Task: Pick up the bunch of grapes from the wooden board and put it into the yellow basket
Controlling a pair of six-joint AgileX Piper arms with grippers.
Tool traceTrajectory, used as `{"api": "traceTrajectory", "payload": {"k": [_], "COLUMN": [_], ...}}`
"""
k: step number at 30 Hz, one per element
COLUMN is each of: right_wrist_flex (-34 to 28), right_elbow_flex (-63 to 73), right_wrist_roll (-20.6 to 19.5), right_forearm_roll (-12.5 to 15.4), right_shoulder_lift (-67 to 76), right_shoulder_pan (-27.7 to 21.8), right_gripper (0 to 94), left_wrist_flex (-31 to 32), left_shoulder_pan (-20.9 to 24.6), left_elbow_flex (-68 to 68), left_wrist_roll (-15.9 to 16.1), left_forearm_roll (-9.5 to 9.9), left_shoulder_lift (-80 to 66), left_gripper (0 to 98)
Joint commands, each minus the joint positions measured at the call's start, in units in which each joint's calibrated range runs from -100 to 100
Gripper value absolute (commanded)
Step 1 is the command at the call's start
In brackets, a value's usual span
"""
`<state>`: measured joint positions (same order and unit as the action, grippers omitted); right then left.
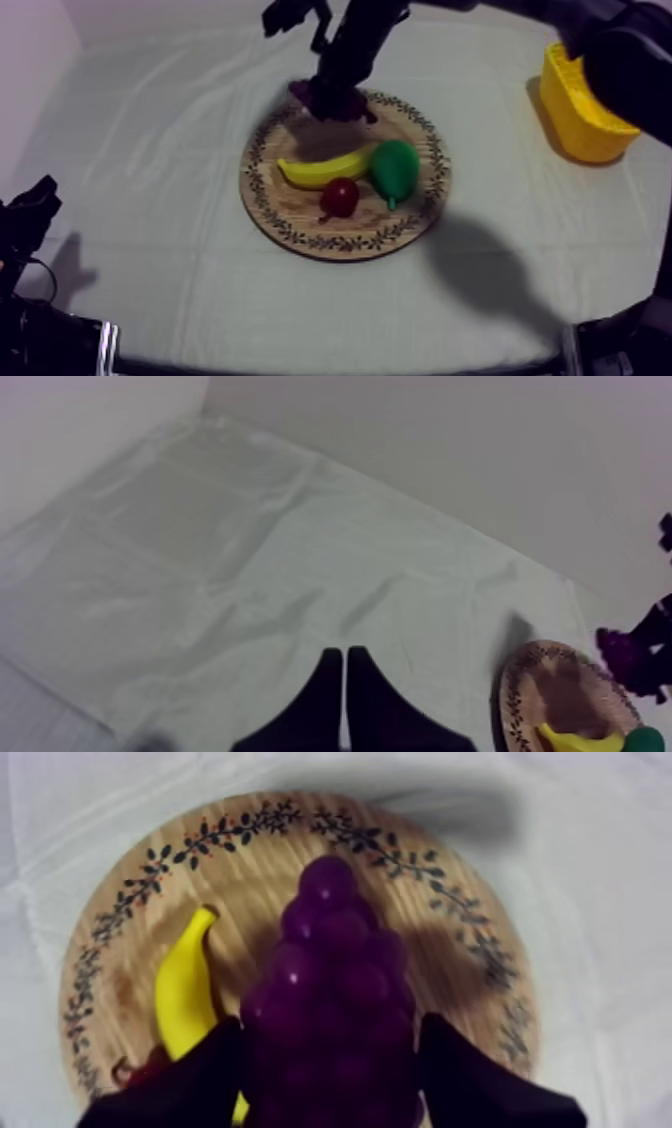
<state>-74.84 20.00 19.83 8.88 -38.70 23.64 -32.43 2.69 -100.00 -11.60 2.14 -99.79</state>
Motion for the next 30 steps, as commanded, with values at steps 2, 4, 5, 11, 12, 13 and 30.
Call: {"api": "traceTrajectory", "payload": {"k": [2, 4, 5, 11, 12, 13, 30], "right_wrist_flex": [-0.85, -1.18, -1.31, -2.13, -2.03, -1.85, 9.26], "right_elbow_flex": [-5.39, -7.98, -8.97, -11.55, -11.67, -11.75, -21.03], "right_wrist_roll": [-0.55, -1.2, -1.64, -4.24, -4.54, -4.76, -4.11], "right_forearm_roll": [-0.01, -0.05, -0.1, -0.46, -0.55, -0.62, -3.21], "right_shoulder_lift": [10.78, 15.55, 17.71, 27.09, 28.1, 28.96, 26.77], "right_shoulder_pan": [-0.89, -1.98, -2.64, -8.84, -10.23, -11.65, -31.41], "right_gripper": [34.2, 34.5, 34.5, 36.1, 36.4, 36.5, 37.6], "left_wrist_flex": [0.01, 0.01, 0.01, 0.01, 0.01, 0.01, 0.01], "left_shoulder_pan": [0.03, 0.03, 0.03, 0.03, 0.03, 0.03, 0.03], "left_elbow_flex": [0.0, 0.0, 0.0, 0.0, 0.0, 0.0, 0.0], "left_wrist_roll": [0.0, 0.0, 0.0, 0.0, 0.0, 0.0, 0.0], "left_forearm_roll": [-0.02, -0.02, -0.02, -0.02, -0.02, -0.02, -0.02], "left_shoulder_lift": [0.05, 0.05, 0.05, 0.05, 0.05, 0.05, 0.05], "left_gripper": [0.1, 0.1, 0.1, 0.1, 0.1, 0.1, 0.1]}}
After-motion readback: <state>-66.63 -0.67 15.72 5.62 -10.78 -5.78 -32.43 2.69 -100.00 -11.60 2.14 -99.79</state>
